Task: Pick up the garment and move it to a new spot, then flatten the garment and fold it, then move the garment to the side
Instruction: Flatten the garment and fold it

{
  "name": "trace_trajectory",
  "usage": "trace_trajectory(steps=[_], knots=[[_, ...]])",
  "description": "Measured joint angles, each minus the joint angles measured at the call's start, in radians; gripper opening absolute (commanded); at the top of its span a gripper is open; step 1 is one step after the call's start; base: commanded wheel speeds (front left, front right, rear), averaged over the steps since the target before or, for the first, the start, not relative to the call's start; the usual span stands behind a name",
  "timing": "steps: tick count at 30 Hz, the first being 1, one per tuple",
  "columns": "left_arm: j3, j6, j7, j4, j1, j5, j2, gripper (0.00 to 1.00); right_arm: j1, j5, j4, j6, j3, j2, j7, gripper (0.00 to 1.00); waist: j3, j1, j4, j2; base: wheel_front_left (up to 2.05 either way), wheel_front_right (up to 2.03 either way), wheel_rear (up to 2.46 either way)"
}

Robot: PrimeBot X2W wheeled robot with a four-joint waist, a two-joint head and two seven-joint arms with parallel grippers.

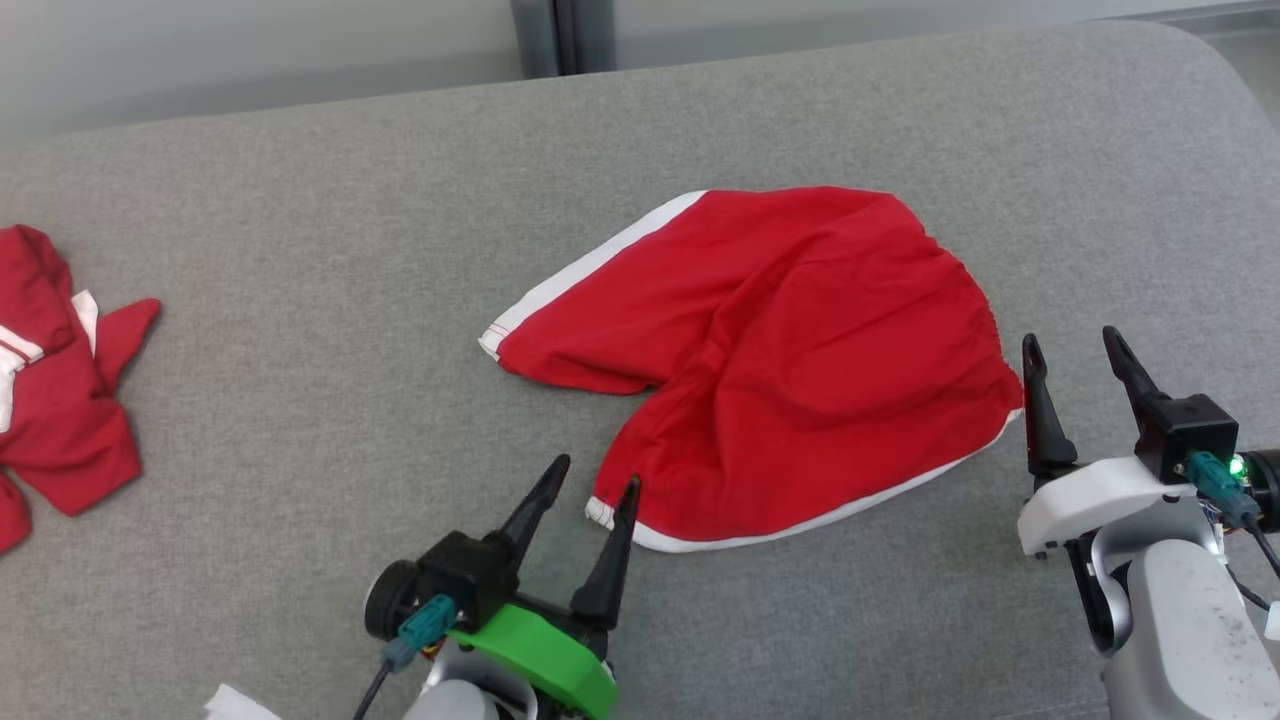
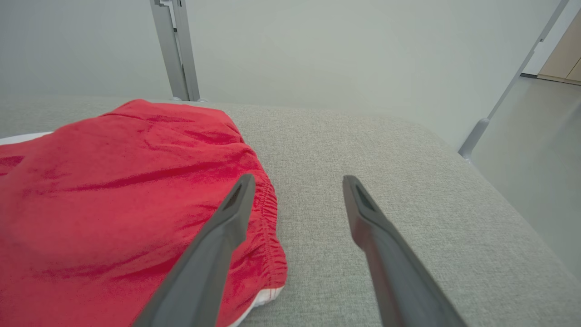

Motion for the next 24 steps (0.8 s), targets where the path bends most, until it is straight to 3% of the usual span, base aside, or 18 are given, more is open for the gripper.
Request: trace_trajectory(steps=[5, 12, 13, 14, 18, 24], knots=[[-0.098, 0.0, 0.0, 0.07, -0.063, -0.062, 0.032, 1.0, 0.0, 0.026, -0.034, 0.0, 0.03, 0.003, 0.0, 1.0, 0.028, 0.0, -0.018, 0.0, 0.0, 0.0, 0.0], [-0.116, 0.0, 0.0, 0.197, -0.112, -0.05, 0.041, 1.0, -0.007, 0.041, -0.049, 0.0, 0.047, 0.003, 0.0, 1.0, 0.062, 0.0, -0.052, 0.0, 0.0, 0.0, 0.0], [-0.116, 0.0, -0.001, 0.219, -0.113, -0.047, 0.04, 0.04, -0.007, 0.042, -0.05, 0.0, 0.049, 0.003, 0.0, 1.0, 0.065, 0.0, -0.056, 0.0, 0.0, 0.0, 0.0], [-0.113, 0.0, -0.001, 0.228, -0.114, -0.043, 0.04, 0.0, -0.008, 0.042, -0.05, 0.0, 0.049, 0.003, 0.0, 1.0, 0.068, 0.0, -0.059, 0.0, 0.0, 0.0, 0.0], [-0.059, 0.0, -0.001, 0.242, -0.124, -0.035, 0.031, 0.0, -0.015, 0.043, -0.051, 0.0, 0.051, 0.002, 0.0, 1.0, 0.075, 0.0, -0.06, 0.0, 0.0, 0.0, 0.0], [0.137, 0.003, 0.0, 0.221, -0.123, 0.003, 0.007, 0.0, -0.015, 0.041, -0.048, 0.0, 0.068, 0.003, 0.0, 1.0, 0.069, 0.0, -0.035, 0.0, 0.0, 0.0, 0.0]])
